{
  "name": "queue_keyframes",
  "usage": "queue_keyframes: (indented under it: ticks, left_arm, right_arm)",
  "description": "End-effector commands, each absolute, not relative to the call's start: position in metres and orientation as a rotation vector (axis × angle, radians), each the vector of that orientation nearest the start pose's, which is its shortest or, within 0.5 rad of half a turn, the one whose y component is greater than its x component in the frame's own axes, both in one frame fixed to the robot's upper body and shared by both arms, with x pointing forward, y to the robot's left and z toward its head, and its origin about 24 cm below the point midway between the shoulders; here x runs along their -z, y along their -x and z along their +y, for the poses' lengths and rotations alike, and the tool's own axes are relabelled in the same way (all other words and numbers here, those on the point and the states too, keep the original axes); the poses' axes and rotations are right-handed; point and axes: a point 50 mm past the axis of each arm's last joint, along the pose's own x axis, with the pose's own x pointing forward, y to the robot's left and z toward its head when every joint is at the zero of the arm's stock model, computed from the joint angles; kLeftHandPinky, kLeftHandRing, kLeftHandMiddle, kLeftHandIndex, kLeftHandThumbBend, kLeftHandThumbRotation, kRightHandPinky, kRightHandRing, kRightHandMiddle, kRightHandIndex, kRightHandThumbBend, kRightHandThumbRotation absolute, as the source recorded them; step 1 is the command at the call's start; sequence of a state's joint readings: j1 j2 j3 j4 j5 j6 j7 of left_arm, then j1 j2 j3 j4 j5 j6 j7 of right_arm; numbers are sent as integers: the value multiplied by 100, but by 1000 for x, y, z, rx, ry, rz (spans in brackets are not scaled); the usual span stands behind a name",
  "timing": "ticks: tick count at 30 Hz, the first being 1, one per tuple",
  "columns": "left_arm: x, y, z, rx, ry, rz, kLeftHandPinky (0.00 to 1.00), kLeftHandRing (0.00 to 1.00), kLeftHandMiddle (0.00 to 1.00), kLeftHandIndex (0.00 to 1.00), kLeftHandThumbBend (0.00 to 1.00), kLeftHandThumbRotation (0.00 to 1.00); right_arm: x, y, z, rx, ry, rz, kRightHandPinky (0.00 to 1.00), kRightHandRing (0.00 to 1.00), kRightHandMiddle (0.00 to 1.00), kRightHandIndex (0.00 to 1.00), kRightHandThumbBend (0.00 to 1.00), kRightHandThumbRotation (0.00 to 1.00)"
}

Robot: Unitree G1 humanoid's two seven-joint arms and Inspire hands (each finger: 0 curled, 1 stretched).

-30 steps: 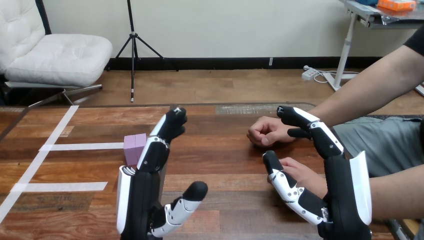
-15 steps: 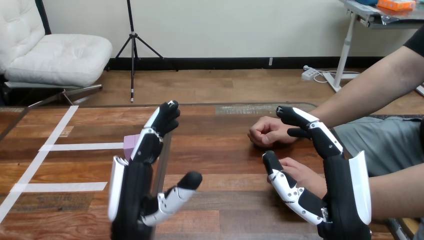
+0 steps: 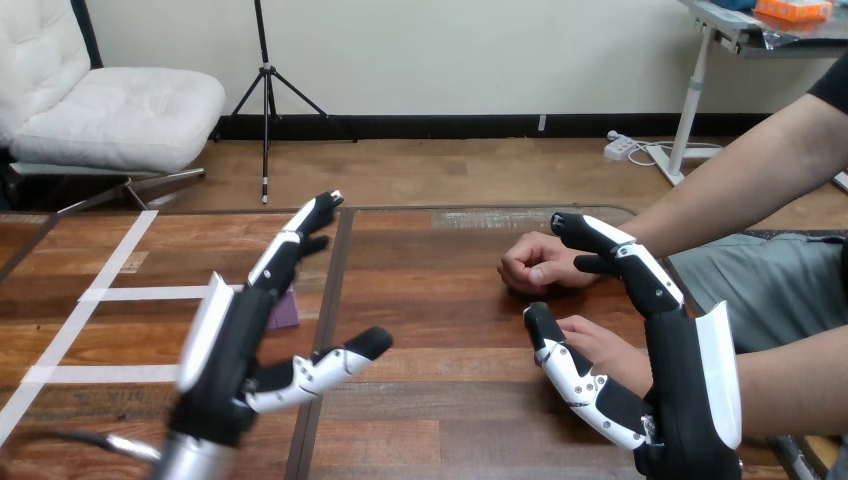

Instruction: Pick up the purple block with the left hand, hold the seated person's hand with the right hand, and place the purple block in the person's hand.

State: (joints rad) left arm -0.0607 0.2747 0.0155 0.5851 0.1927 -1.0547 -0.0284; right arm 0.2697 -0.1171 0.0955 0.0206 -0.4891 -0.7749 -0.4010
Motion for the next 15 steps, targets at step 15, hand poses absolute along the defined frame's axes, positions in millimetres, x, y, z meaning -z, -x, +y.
queue_keyframes:
  ticks: [15]
  left_arm:
    - [-81, -268, 231, 205, -765, -501, 94, 96, 99, 96, 81, 62]
  right_arm:
    - [-61, -189, -145, 73, 409, -629, 71, 77, 78, 76, 42, 35]
